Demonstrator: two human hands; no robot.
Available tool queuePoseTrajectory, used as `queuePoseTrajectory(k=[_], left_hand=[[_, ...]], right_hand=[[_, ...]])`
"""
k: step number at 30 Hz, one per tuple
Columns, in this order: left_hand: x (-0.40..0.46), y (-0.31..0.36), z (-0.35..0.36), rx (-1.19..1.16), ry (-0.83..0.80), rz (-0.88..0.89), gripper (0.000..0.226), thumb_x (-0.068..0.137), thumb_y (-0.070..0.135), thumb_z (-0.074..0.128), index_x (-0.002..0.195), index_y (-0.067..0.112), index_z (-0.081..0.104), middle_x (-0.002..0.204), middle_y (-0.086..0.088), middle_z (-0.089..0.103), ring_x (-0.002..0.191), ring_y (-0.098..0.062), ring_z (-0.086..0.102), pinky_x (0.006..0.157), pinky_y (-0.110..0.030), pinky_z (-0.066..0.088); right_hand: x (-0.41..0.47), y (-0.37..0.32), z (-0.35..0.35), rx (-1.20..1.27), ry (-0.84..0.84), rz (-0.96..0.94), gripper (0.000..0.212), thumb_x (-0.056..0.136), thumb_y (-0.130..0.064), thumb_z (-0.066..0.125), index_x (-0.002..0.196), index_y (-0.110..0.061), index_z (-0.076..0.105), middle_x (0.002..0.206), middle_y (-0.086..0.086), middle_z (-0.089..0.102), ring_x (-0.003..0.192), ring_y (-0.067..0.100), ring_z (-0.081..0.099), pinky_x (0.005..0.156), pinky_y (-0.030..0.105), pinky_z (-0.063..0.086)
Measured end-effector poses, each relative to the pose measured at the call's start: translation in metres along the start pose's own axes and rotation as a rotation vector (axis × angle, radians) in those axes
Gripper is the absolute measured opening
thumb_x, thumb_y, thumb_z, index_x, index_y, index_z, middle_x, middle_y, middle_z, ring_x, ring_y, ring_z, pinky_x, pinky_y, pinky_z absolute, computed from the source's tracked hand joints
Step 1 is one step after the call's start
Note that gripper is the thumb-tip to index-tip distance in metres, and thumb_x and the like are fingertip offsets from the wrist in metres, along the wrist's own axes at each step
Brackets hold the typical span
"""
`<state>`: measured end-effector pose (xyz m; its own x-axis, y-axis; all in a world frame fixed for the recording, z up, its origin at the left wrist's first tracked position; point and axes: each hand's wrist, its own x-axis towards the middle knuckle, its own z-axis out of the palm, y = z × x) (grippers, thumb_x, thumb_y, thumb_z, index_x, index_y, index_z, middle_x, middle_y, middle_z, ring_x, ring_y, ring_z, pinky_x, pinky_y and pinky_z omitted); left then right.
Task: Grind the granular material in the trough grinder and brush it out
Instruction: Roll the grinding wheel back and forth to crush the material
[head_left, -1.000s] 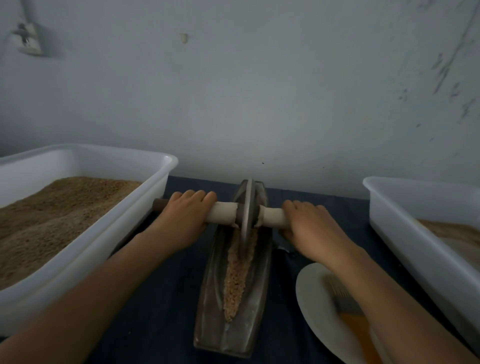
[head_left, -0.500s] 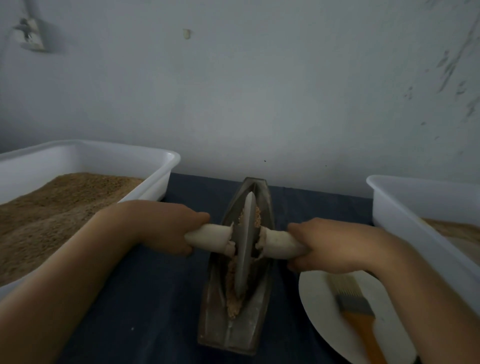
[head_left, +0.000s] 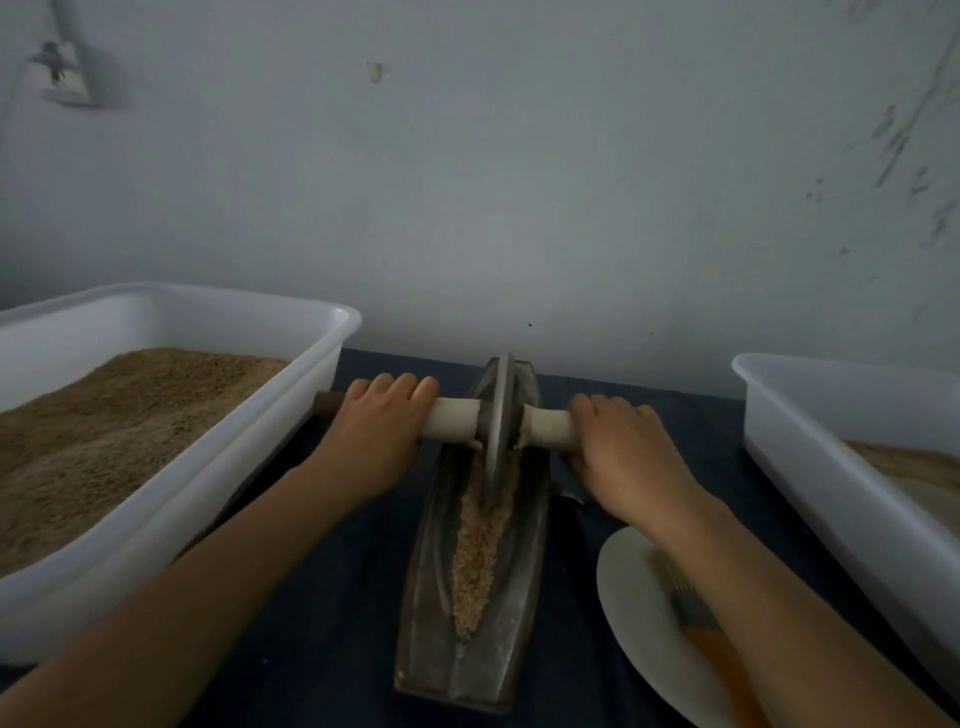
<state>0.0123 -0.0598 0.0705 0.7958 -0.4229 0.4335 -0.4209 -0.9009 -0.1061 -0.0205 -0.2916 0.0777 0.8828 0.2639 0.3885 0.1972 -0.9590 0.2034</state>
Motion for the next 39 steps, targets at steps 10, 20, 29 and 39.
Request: queuePoseTrajectory(k=[10,20,29,39], left_hand=[[-0.013,-0.001,-0.061,-0.155,-0.718,0.083,0.035,0.09,0.025,0.058,0.112,0.031,0.033,0.107,0.007,0.05,0.092,-0.007,0.047,0.084,-0.023,0.038],[-0.004,-0.003,-0.046,-0.116,-0.632,0.051,0.038,0.09,0.024,0.057,0.121,0.024,0.035,0.119,0.002,0.051,0.098,-0.011,0.049,0.086,-0.024,0.038],[0.007,-0.003,-0.001,0.017,-0.045,0.013,0.033,0.089,0.026,0.054,0.118,0.022,0.039,0.119,0.002,0.048,0.108,-0.018,0.047,0.092,-0.032,0.035],[-0.003,-0.002,-0.043,-0.089,-0.531,0.066,0.042,0.089,0.026,0.059,0.124,0.026,0.035,0.121,0.004,0.051,0.104,-0.011,0.05,0.091,-0.027,0.038]], right_hand=[[-0.018,-0.007,-0.064,0.236,-0.603,-0.127,0.019,0.09,-0.032,0.055,0.091,-0.019,0.041,0.08,-0.006,0.044,0.076,0.01,0.046,0.054,0.02,0.032],[-0.008,-0.003,-0.046,0.221,-0.504,-0.077,0.021,0.09,-0.033,0.056,0.093,-0.021,0.039,0.09,-0.003,0.049,0.079,0.012,0.048,0.054,0.021,0.031],[0.004,0.003,-0.001,0.018,0.018,-0.002,0.021,0.089,-0.031,0.051,0.105,-0.019,0.045,0.107,-0.001,0.054,0.099,0.021,0.049,0.069,0.031,0.02],[-0.009,-0.002,-0.043,0.217,-0.468,-0.052,0.021,0.089,-0.033,0.056,0.099,-0.019,0.043,0.1,-0.001,0.054,0.081,0.013,0.047,0.057,0.025,0.03]])
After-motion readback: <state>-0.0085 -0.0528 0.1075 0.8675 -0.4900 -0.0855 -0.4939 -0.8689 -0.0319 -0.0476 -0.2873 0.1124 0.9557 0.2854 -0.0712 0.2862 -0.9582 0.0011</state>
